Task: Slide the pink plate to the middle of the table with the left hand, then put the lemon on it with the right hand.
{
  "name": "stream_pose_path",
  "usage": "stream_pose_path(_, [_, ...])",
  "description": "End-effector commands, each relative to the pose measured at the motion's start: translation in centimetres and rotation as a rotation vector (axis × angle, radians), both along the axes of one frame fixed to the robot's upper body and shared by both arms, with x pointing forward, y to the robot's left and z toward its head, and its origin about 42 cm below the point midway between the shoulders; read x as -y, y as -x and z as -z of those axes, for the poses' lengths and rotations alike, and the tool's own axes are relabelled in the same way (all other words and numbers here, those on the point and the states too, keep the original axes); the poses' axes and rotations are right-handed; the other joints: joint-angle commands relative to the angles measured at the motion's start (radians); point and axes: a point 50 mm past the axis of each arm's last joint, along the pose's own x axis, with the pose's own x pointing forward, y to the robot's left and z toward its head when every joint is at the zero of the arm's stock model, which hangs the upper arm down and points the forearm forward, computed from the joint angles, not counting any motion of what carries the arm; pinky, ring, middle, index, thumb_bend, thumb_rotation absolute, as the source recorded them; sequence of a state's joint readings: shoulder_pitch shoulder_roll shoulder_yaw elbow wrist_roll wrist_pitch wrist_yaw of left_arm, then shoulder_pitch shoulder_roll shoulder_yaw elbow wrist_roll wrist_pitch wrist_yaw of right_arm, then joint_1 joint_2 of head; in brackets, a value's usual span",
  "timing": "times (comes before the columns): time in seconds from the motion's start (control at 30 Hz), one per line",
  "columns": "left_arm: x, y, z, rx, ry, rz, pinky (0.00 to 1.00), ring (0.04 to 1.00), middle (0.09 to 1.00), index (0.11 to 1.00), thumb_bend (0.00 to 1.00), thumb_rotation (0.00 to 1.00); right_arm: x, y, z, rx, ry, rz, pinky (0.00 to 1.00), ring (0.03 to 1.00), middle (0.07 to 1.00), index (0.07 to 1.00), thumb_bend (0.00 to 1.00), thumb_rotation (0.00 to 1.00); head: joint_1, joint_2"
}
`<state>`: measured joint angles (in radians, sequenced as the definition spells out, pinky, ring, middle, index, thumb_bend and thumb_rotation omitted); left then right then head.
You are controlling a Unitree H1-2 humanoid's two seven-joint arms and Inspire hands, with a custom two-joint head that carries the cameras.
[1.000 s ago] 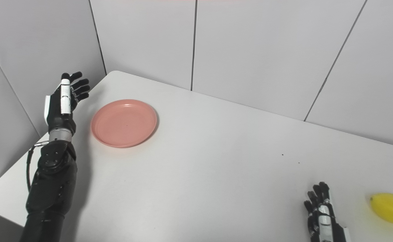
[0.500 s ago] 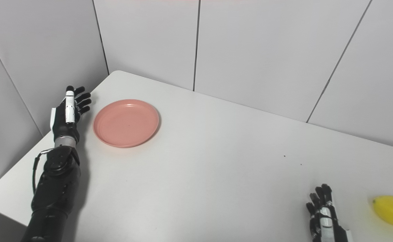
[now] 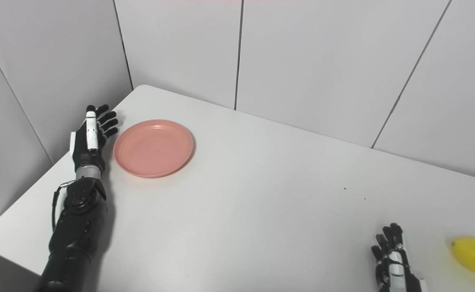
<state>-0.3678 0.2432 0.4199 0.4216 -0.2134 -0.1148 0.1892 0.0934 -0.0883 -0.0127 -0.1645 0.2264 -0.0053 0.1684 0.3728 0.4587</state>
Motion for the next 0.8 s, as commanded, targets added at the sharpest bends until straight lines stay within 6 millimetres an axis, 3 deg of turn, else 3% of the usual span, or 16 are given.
stream_pose_path(0.0, [1.0, -0.6, -0.6, 0.047, 0.016, 0.024, 0.75, 0.754, 0.744, 0.736, 0.48, 1.0, 0.4, 0.2, -0.8, 0.059, -0.002, 0.007, 1.0, 1.0, 1.0, 1.0, 0.52, 0.9, 0.0, 0.004])
stream_pose_path(0.3, [2.9, -0.2, -0.1, 0.038, 0.032, 0.054, 0.77, 0.756, 0.75, 0.745, 0.51, 1.0, 0.6, 0.2, -0.9, 0.068, 0.008, 0.004, 1.0, 1.0, 1.0, 1.0, 0.49, 0.91, 0.002, 0.014])
stream_pose_path(0.4, [3.3, -0.2, 0.0, 0.037, 0.039, 0.057, 0.76, 0.758, 0.754, 0.747, 0.5, 1.0, 0.6, 0.3, -0.9, 0.061, 0.008, 0.006, 1.0, 1.0, 1.0, 1.0, 0.54, 0.9, 0.003, 0.016])
stream_pose_path(0.77, [5.5, -0.7, -0.2, 0.022, 0.022, 0.118, 0.78, 0.77, 0.753, 0.736, 0.47, 1.0, 0.5, 0.2, -1.2, 0.076, 0.011, 0.011, 1.0, 1.0, 1.0, 1.0, 0.52, 0.9, 0.003, 0.022])
